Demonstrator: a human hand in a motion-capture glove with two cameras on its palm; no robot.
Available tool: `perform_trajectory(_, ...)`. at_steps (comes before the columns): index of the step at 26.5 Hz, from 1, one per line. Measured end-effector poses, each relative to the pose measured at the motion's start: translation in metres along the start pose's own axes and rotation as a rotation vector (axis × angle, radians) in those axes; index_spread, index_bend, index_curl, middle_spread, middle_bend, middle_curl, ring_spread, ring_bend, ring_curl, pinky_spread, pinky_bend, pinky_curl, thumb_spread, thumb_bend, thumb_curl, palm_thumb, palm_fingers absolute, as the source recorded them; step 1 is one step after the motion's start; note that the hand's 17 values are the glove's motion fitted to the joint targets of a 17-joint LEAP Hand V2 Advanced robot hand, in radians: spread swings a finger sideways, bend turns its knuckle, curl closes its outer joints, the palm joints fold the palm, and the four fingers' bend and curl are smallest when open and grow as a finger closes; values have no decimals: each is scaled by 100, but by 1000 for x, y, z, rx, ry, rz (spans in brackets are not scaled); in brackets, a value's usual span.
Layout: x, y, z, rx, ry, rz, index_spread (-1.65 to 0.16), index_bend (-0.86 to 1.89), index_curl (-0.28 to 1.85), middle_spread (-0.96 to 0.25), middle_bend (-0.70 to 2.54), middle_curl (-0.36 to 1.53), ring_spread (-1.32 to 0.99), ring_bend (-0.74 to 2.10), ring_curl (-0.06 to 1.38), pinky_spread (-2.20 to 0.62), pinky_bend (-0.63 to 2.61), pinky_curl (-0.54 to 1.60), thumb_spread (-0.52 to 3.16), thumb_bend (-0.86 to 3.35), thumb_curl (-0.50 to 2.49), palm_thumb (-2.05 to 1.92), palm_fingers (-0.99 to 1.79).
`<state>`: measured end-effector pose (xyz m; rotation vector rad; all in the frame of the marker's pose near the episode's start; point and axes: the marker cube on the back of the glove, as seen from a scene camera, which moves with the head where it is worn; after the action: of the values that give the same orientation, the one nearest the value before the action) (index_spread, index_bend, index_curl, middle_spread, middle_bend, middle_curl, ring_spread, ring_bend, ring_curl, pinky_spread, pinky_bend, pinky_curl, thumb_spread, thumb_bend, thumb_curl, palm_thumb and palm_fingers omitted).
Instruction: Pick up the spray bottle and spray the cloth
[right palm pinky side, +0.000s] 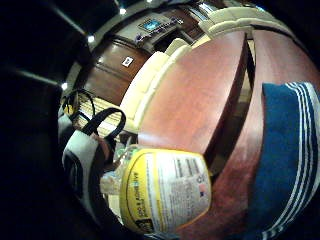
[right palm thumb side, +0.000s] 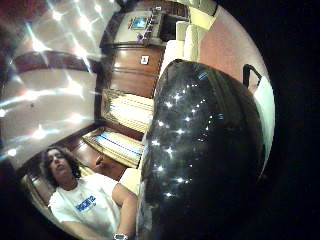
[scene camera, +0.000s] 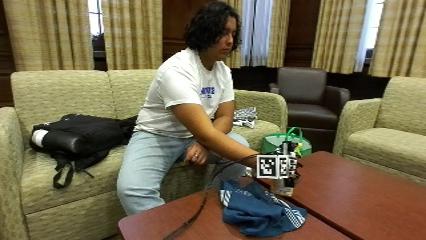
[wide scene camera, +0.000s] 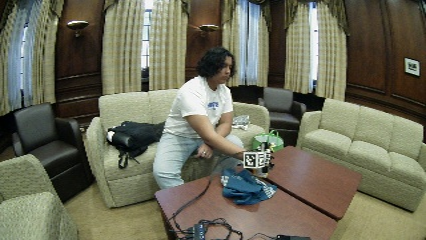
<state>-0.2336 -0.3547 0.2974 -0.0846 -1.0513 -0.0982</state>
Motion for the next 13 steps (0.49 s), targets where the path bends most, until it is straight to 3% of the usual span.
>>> perform_trajectory(13,5,-34,21,37,15,-18,-25,46,61,-20,61,58,-21,71,50,-28,51,43,30,-3,88,89,138)
